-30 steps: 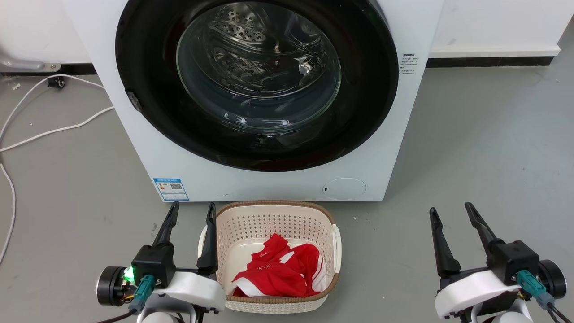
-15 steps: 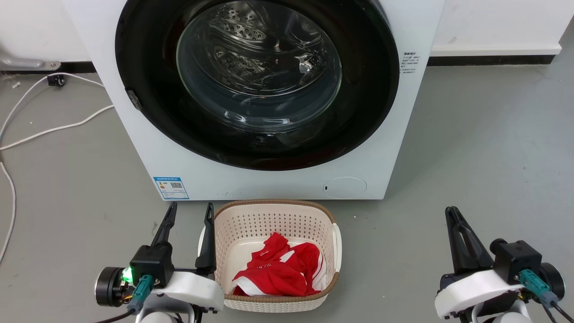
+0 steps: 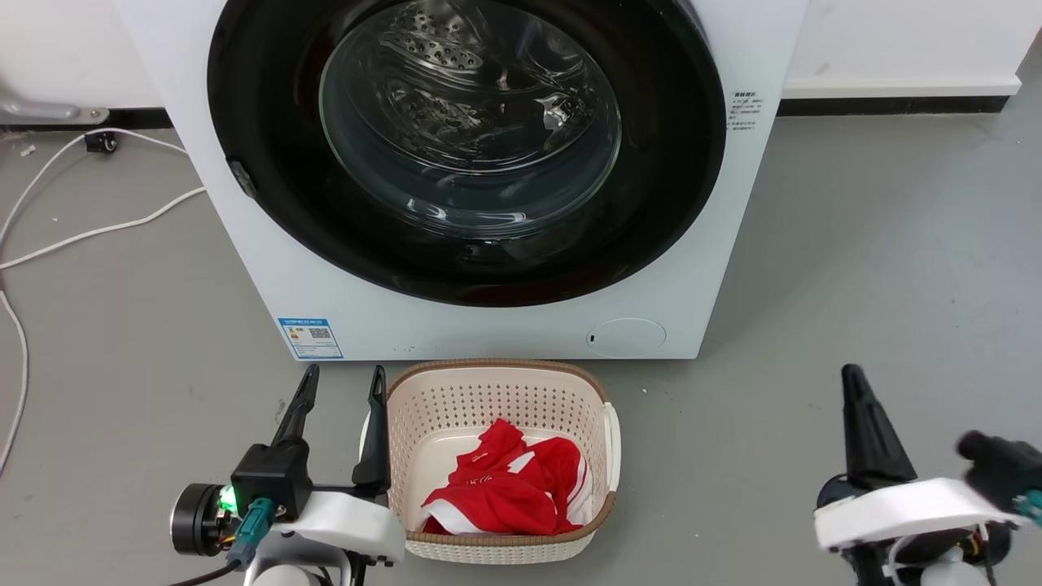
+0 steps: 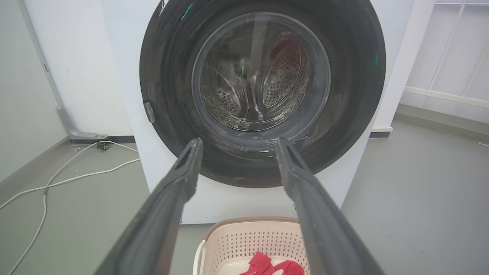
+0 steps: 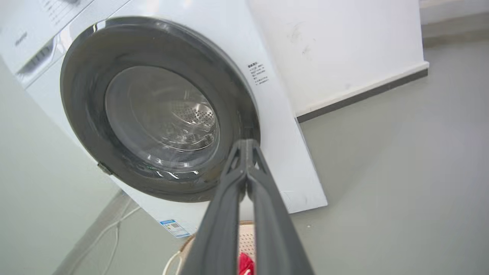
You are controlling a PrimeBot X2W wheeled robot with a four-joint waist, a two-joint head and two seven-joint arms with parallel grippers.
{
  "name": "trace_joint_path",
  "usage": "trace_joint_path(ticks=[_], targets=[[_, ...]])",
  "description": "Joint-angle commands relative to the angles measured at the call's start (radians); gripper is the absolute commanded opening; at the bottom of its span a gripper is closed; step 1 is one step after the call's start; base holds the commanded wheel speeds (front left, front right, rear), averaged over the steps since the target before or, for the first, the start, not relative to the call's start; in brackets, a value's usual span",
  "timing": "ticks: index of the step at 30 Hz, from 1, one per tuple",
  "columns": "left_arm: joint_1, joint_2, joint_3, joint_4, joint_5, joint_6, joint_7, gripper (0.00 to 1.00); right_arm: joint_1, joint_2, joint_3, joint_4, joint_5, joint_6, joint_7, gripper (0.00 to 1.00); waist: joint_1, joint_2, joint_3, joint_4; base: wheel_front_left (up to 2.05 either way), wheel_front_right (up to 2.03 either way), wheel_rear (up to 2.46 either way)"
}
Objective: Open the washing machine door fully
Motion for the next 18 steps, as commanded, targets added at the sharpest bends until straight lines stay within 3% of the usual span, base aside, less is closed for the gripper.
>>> trace_joint_path(ticks=[1, 7, 10, 11, 14, 18], targets=[[-0.001, 0.001, 0.001, -0.005, -0.006, 0.002, -0.003, 1.00, -0.013, 0.003, 0.008, -0.002, 0.134, 0.000, -0.009, 0.00, 0.0000, 0.0000, 0.003, 0.000, 0.00, 0.00, 0.00], [-0.012, 0.001, 0.003, -0.011, -0.014, 0.003, -0.003, 1.00, -0.049, 0.002, 0.011, -0.031, 0.808, 0.000, -0.023, 0.00, 0.0000, 0.0000, 0.016, -0.002, 0.00, 0.00, 0.00], [-0.018, 0.001, 0.006, -0.018, -0.015, 0.007, -0.003, 1.00, -0.081, 0.002, -0.008, -0.053, 1.057, 0.000, -0.006, 0.00, 0.0000, 0.0000, 0.029, -0.006, 0.00, 0.00, 0.00], [-0.018, 0.001, 0.006, -0.018, -0.015, 0.007, -0.003, 1.00, -0.081, 0.002, -0.008, -0.053, 1.057, 0.000, -0.006, 0.00, 0.0000, 0.0000, 0.029, -0.006, 0.00, 0.00, 0.00], [-0.027, 0.001, 0.009, -0.026, -0.019, 0.007, -0.003, 1.00, -0.117, 0.002, -0.037, -0.065, 1.238, 0.000, 0.035, 0.00, 0.0000, 0.0000, 0.045, -0.010, 0.00, 0.00, 0.00], [-0.044, 0.001, 0.010, -0.042, -0.019, 0.004, -0.002, 1.00, -0.186, -0.029, -0.065, -0.046, 1.331, 0.000, 0.093, 0.00, 0.0000, 0.0000, 0.081, -0.011, 0.00, 0.00, 0.00]])
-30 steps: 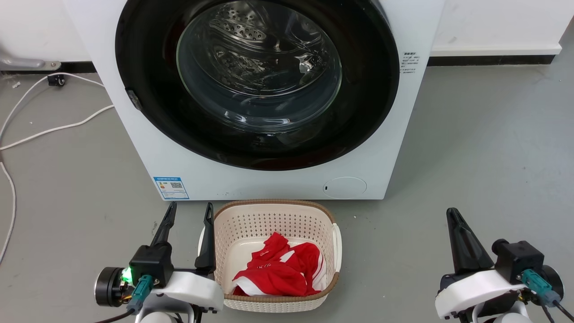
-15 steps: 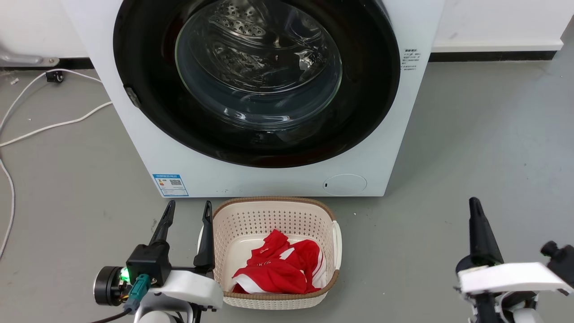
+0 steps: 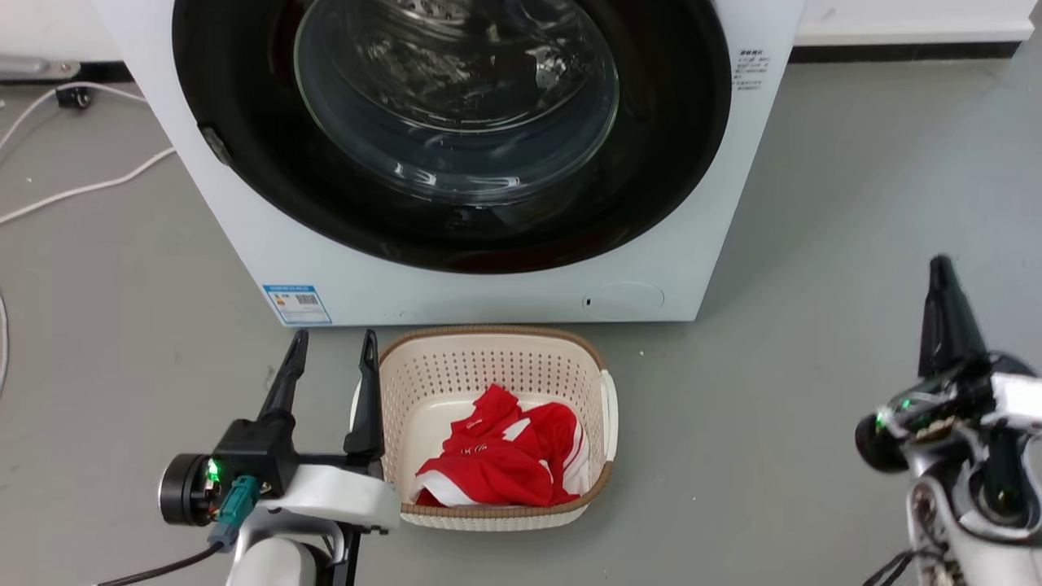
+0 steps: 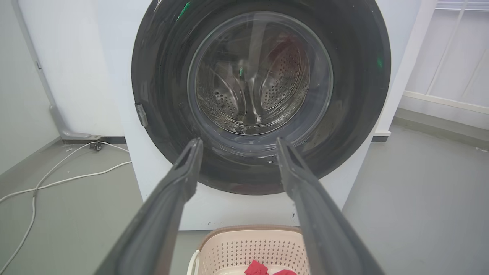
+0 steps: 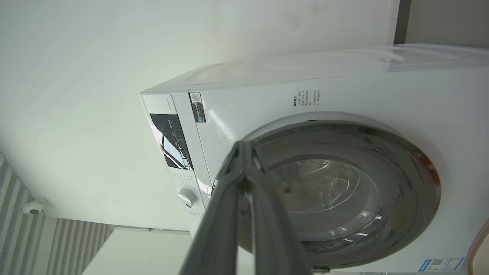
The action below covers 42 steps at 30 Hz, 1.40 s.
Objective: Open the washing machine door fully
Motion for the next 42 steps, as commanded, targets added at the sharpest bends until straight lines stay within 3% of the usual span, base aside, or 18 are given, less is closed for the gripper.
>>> trace_joint_path(ticks=[1, 5, 13, 19, 24, 32, 42], targets=[[-0.018, 0.001, 0.000, -0.011, 0.000, -0.001, -0.002, 1.00, -0.045, -0.020, -0.006, 0.010, 0.018, 0.000, 0.017, 0.00, 0.0000, 0.0000, 0.028, -0.001, 0.00, 0.00, 0.00], [-0.045, 0.001, -0.002, -0.033, 0.002, -0.004, -0.002, 1.00, -0.154, -0.050, -0.023, 0.048, 0.119, 0.000, 0.068, 0.00, 0.0000, 0.0000, 0.084, 0.002, 0.00, 0.00, 0.00], [-0.103, 0.001, -0.014, -0.076, -0.004, -0.003, -0.002, 1.00, -0.415, -0.191, 0.012, 0.203, 0.169, 0.000, 0.113, 0.00, 0.0000, 0.0000, 0.197, 0.020, 0.00, 0.00, 0.00], [-0.141, 0.001, -0.027, -0.107, -0.008, 0.000, -0.002, 1.00, -0.628, -0.293, 0.102, 0.359, 0.155, 0.000, 0.163, 0.00, 0.0000, 0.0000, 0.259, 0.042, 0.00, 0.00, 0.00], [-0.168, 0.001, -0.045, -0.136, -0.015, 0.005, -0.002, 1.00, -0.804, -0.342, 0.208, 0.509, 0.121, 0.000, 0.220, 0.00, 0.0000, 0.0000, 0.306, 0.064, 0.00, 0.00, 0.00], [-0.189, 0.001, -0.064, -0.169, -0.025, 0.014, -0.002, 1.00, -1.041, -0.343, 0.379, 0.704, 0.050, 0.000, 0.339, 0.00, 0.0000, 0.0000, 0.364, 0.094, 0.00, 0.00, 0.00], [-0.209, 0.001, -0.070, -0.189, -0.027, 0.021, -0.002, 1.00, -1.215, -0.296, 0.491, 0.853, -0.015, 0.000, 0.417, 0.00, 0.0000, 0.0000, 0.424, 0.106, 0.00, 0.00, 0.00]])
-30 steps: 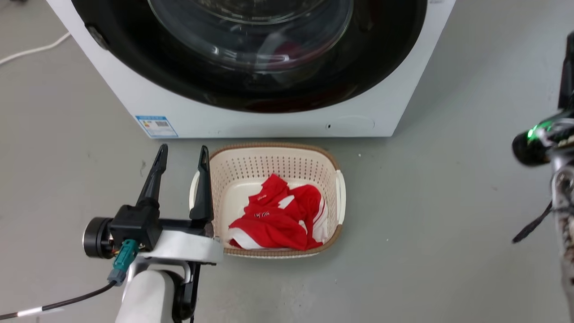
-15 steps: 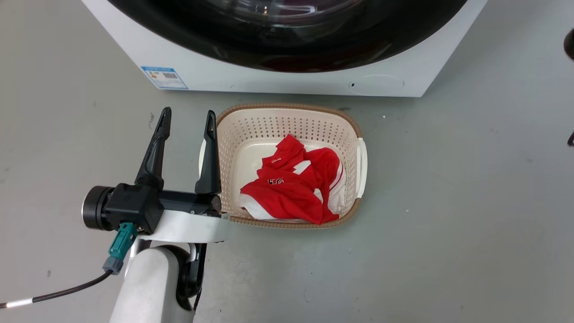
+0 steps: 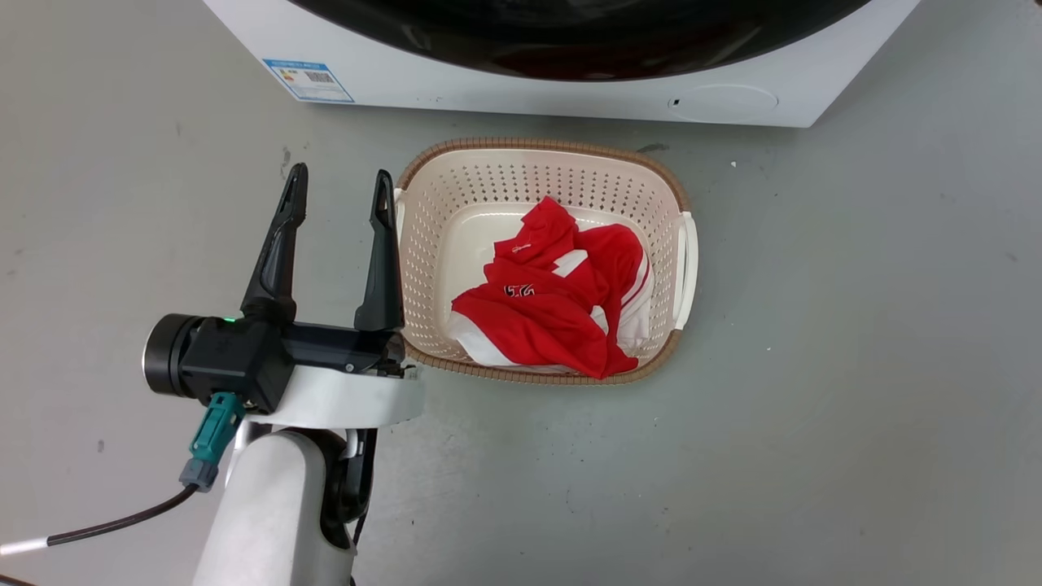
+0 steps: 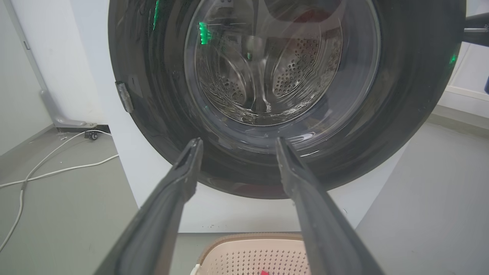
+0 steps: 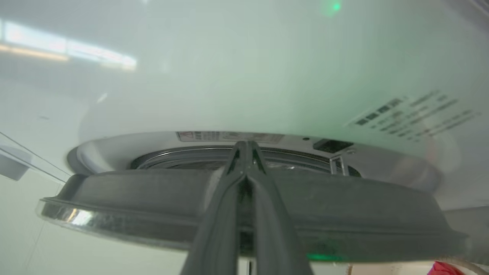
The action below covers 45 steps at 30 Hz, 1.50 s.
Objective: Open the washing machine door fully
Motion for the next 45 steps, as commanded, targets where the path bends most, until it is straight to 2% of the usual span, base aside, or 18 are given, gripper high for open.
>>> trace_joint_path(ticks=[1, 15, 27, 36, 45], targets=[[-0.010, 0.000, -0.003, -0.004, -0.002, 0.006, -0.002, 1.00, -0.023, 0.008, 0.013, 0.013, -0.006, 0.000, 0.023, 0.00, -0.0002, 0.0000, 0.009, 0.001, 0.00, 0.00, 0.00], [-0.013, 0.000, -0.008, 0.010, -0.004, 0.014, -0.002, 1.00, 0.017, 0.019, 0.040, -0.020, 0.032, 0.000, 0.219, 0.00, -0.0002, 0.0000, 0.000, -0.010, 0.00, 0.00, 0.00], [0.035, 0.001, -0.007, 0.041, 0.003, 0.011, -0.002, 1.00, 0.192, 0.018, 0.046, -0.128, 0.104, 0.000, 0.377, 0.00, -0.0002, 0.0000, -0.118, -0.040, 0.00, 0.00, 0.00], [0.081, 0.001, 0.003, 0.069, 0.011, 0.001, -0.002, 1.00, 0.309, 0.050, 0.072, -0.191, 0.138, 0.000, 0.433, 0.00, -0.0002, 0.0000, -0.196, -0.062, 0.00, 0.00, 0.00], [0.133, 0.001, 0.003, 0.104, 0.008, -0.001, -0.002, 1.00, 0.447, 0.098, 0.102, -0.275, 0.167, 0.000, 0.445, 0.00, -0.0002, 0.0000, -0.276, -0.076, 0.00, 0.00, 0.00]])
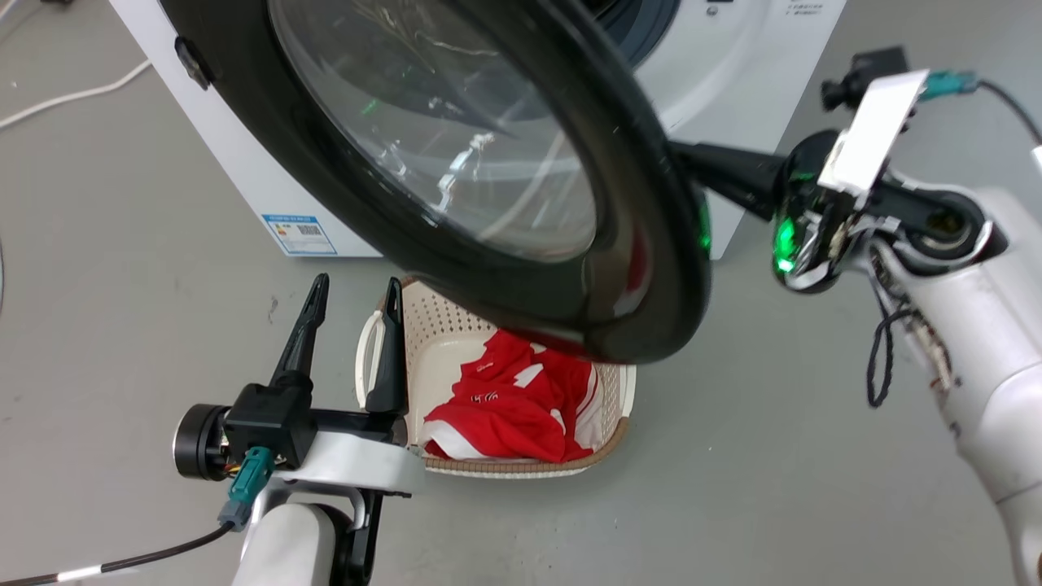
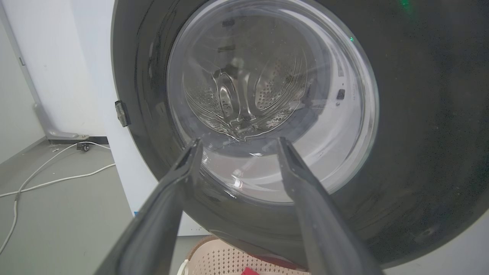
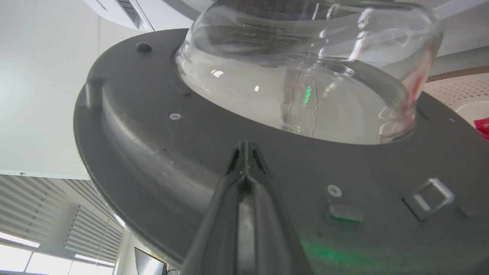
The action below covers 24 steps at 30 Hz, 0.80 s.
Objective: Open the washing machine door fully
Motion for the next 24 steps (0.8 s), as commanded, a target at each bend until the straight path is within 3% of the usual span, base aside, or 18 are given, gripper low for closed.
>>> trace_joint_path(ticks=[1, 15, 24], targets=[[0.013, 0.001, 0.000, 0.004, -0.001, 0.002, -0.002, 1.00, 0.033, 0.018, 0.005, -0.021, 0.012, 0.000, 0.003, 0.00, 0.0000, 0.0000, -0.021, -0.005, 0.00, 0.00, 0.00], [0.066, 0.001, -0.008, 0.031, -0.005, 0.006, -0.002, 1.00, 0.195, 0.096, 0.073, -0.166, 0.037, 0.000, -0.018, 0.00, 0.0000, 0.0000, -0.109, -0.009, 0.00, 0.00, 0.00], [0.081, 0.001, -0.011, 0.034, -0.003, 0.006, -0.002, 1.00, 0.240, 0.111, 0.116, -0.214, 0.041, 0.000, -0.051, 0.00, 0.0000, 0.0000, -0.131, -0.002, 0.00, 0.00, 0.00]])
